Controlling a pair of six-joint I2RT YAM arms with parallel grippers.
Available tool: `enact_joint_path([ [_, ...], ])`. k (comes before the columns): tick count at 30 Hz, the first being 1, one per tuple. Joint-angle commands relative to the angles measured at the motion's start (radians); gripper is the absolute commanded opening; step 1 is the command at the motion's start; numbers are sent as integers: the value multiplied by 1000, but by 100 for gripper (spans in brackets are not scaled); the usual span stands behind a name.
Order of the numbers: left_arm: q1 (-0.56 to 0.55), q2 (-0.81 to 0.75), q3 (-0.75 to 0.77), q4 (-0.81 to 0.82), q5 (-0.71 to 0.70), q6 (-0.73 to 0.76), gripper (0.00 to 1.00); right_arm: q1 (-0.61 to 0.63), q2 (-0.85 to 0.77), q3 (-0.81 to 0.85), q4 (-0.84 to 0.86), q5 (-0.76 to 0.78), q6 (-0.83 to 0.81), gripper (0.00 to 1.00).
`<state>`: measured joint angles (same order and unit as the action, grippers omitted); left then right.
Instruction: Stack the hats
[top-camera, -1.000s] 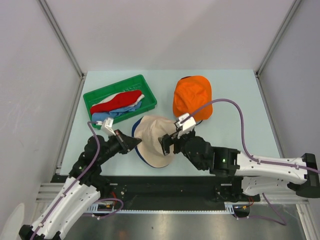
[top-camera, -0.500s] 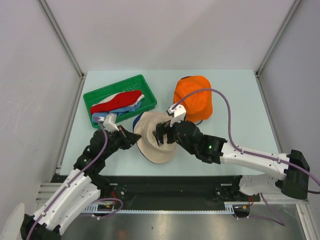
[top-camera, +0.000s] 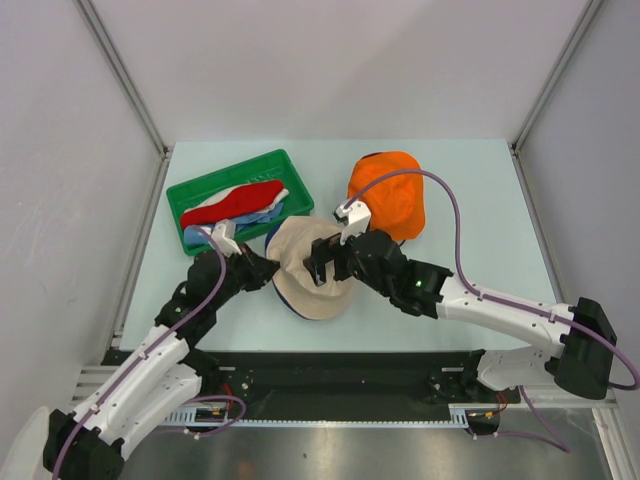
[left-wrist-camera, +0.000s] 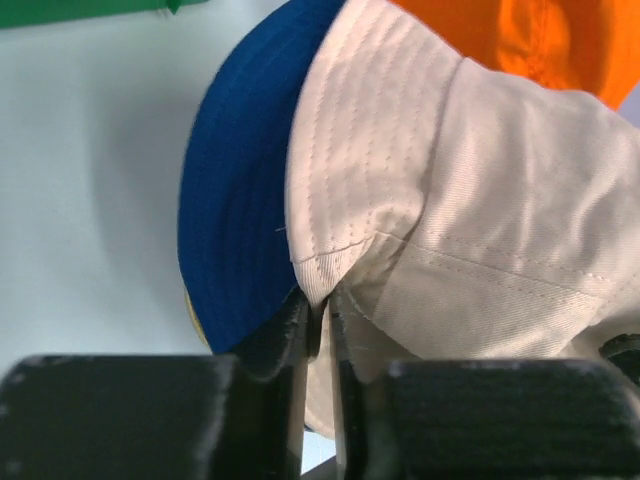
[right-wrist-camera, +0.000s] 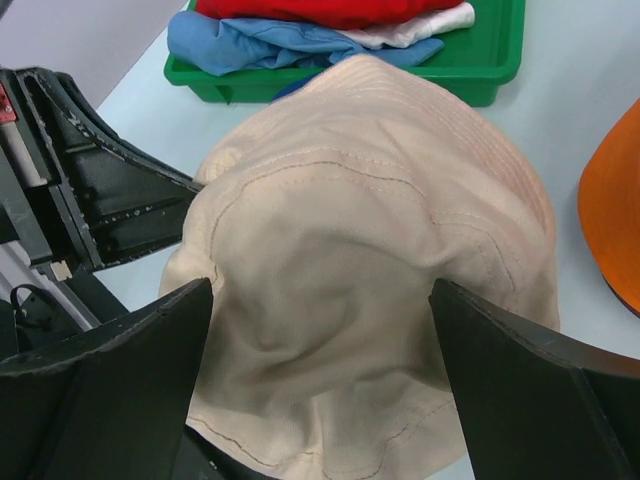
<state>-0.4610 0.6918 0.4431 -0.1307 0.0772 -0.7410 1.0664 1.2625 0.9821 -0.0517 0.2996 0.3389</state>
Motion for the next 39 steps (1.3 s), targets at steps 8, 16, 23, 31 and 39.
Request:
enact_joint_path([
  [8,39,12,419,-401,-269,255,96,-8,-110,162,-137,-62,-101,100],
  [16,146,269,597,-387,-393,403,100,-117,-198,181,-169,-117,-135,100],
  [23,249,607,621,-109,-303,524,100,-215,-216,135,-166,-212,-123,100],
  [31,252,863,726,-20,-343,650,100,-273,-271,64,-186,-252,-84,100],
  [39,251,948,770,-29,-435,666,74,-299,-284,49,-221,-263,-77,100],
])
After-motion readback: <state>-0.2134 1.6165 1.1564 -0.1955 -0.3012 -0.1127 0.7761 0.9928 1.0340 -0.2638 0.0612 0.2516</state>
